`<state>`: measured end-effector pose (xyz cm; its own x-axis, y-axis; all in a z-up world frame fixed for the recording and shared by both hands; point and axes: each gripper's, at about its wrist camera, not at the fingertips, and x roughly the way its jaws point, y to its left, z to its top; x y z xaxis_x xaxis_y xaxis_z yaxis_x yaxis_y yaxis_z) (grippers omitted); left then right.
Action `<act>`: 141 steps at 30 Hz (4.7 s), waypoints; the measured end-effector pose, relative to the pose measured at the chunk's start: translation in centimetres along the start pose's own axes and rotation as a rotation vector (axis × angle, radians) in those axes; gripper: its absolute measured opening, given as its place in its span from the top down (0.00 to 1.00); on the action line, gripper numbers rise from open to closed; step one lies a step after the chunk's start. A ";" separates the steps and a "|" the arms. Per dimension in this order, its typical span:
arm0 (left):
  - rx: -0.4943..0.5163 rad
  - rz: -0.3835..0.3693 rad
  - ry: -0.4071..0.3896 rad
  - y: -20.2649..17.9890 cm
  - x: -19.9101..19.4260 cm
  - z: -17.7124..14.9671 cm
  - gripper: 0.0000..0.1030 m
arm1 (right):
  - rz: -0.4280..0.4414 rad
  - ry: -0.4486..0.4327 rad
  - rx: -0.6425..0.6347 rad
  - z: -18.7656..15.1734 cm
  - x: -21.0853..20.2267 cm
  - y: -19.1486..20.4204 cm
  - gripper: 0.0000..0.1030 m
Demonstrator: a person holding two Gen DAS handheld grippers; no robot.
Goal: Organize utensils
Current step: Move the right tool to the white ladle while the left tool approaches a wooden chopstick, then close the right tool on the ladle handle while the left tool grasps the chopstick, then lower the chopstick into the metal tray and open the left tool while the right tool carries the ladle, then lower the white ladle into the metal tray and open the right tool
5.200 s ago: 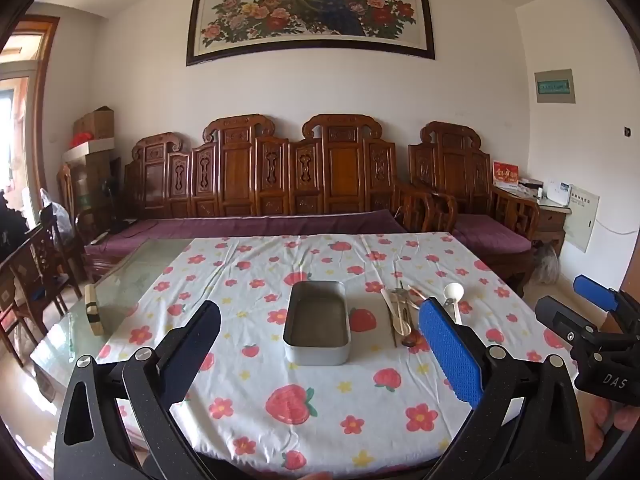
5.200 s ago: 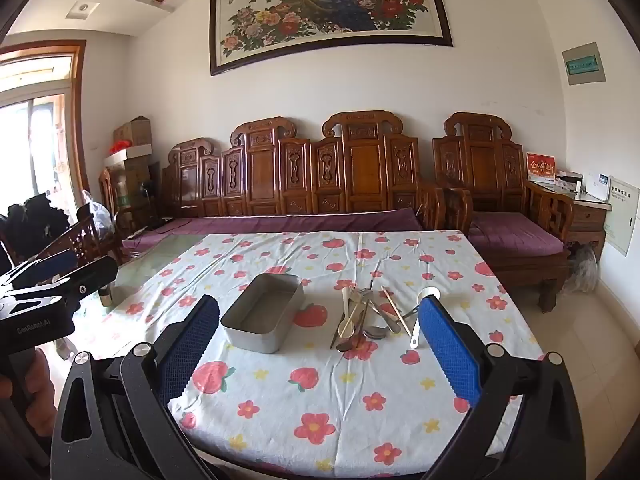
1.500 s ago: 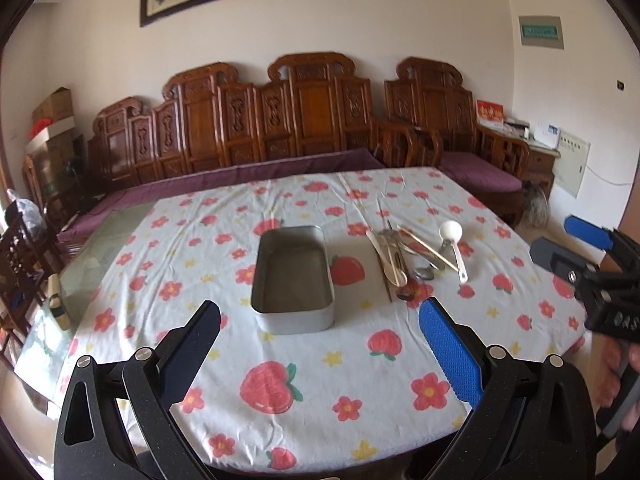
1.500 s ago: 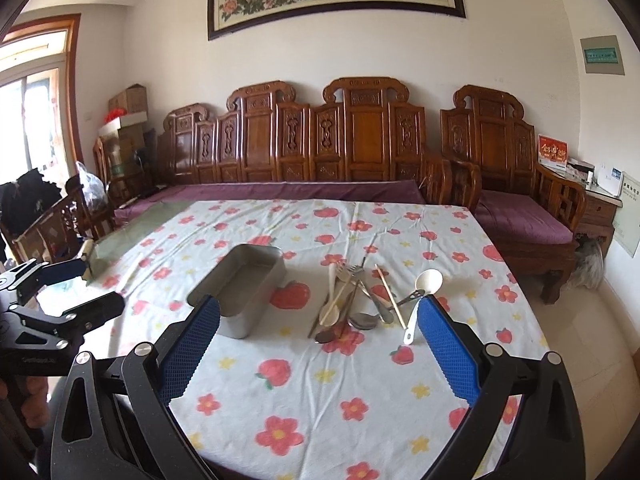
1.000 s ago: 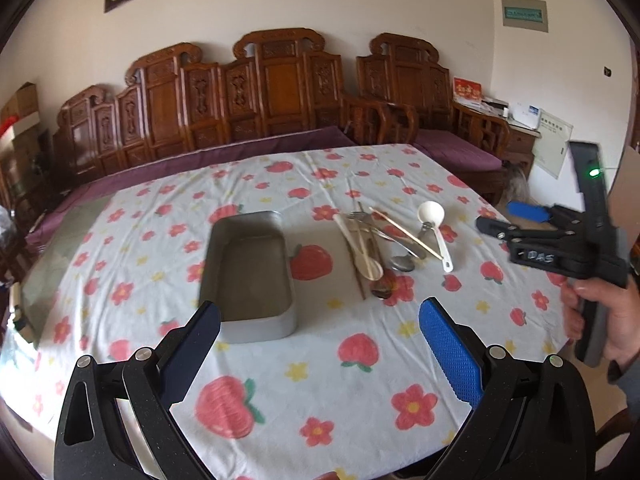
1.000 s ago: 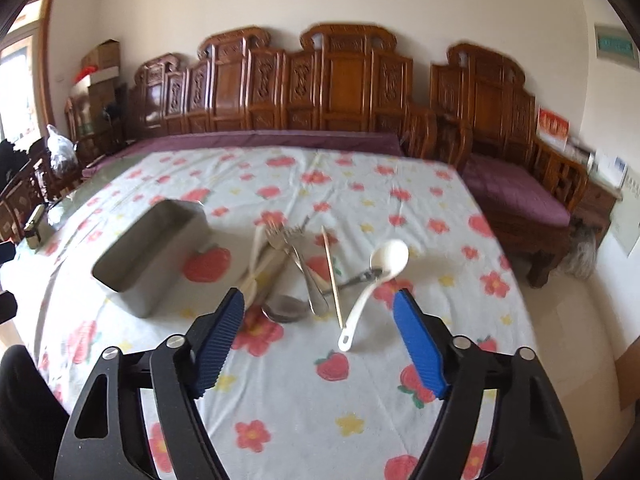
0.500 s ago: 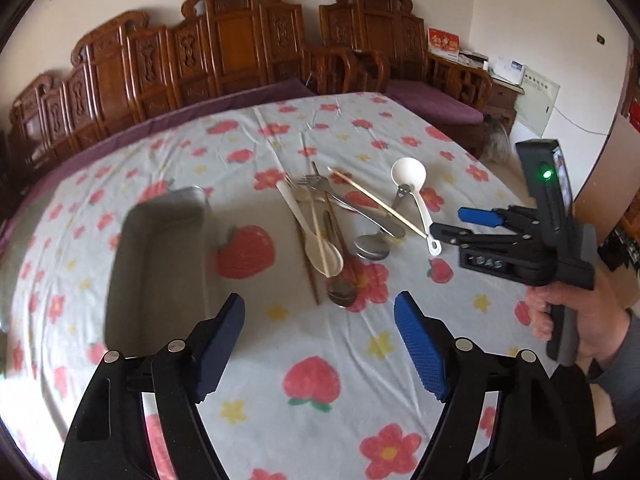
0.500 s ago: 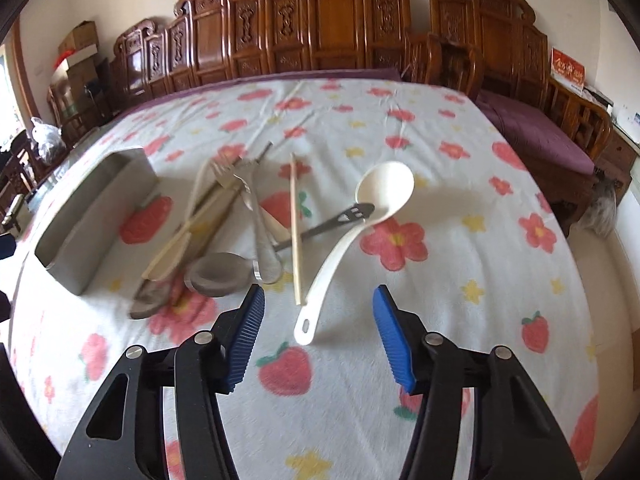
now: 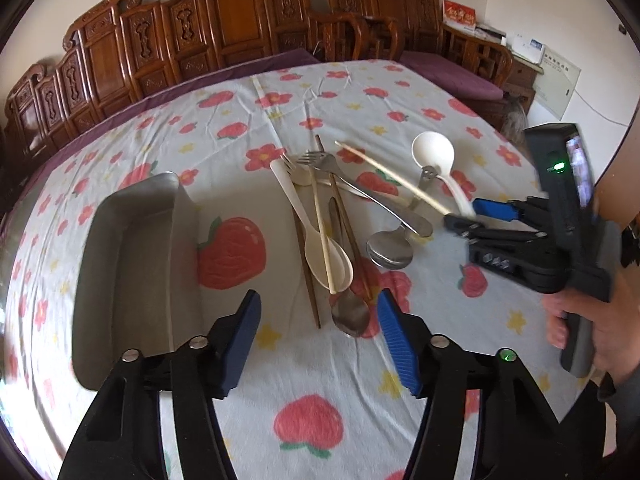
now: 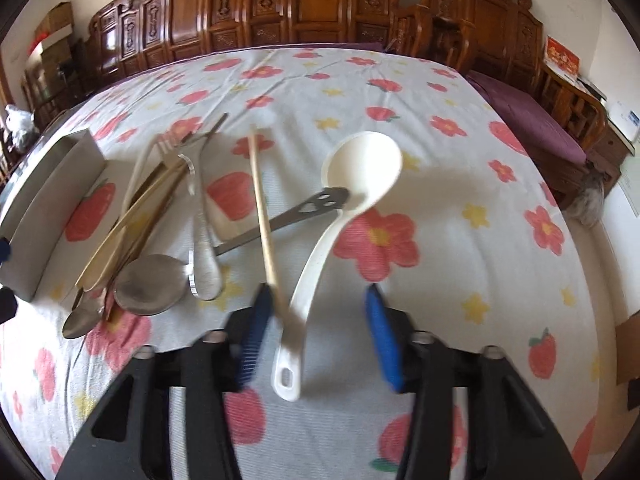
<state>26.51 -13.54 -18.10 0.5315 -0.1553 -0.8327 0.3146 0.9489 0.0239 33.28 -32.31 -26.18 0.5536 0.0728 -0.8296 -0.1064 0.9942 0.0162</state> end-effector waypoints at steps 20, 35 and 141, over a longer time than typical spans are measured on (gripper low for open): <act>0.002 0.032 0.113 0.5 7.9 3.4 0.77 | 0.155 -0.021 0.031 -0.5 -2.5 -2.8 0.92; -0.010 0.004 0.101 0.6 8.1 3.4 0.96 | 0.110 -0.023 0.023 -1.4 -4.3 -4.8 0.95; -0.277 0.091 -0.170 22.9 -5.2 -3.1 0.67 | 0.382 -0.045 -0.222 3.8 -5.9 27.9 0.82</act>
<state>28.53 9.88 -14.92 0.6784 -0.0874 -0.7295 0.0463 0.9960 -0.0763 30.19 -4.68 -18.67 0.4754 0.4399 -0.7619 -0.4826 0.8545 0.1923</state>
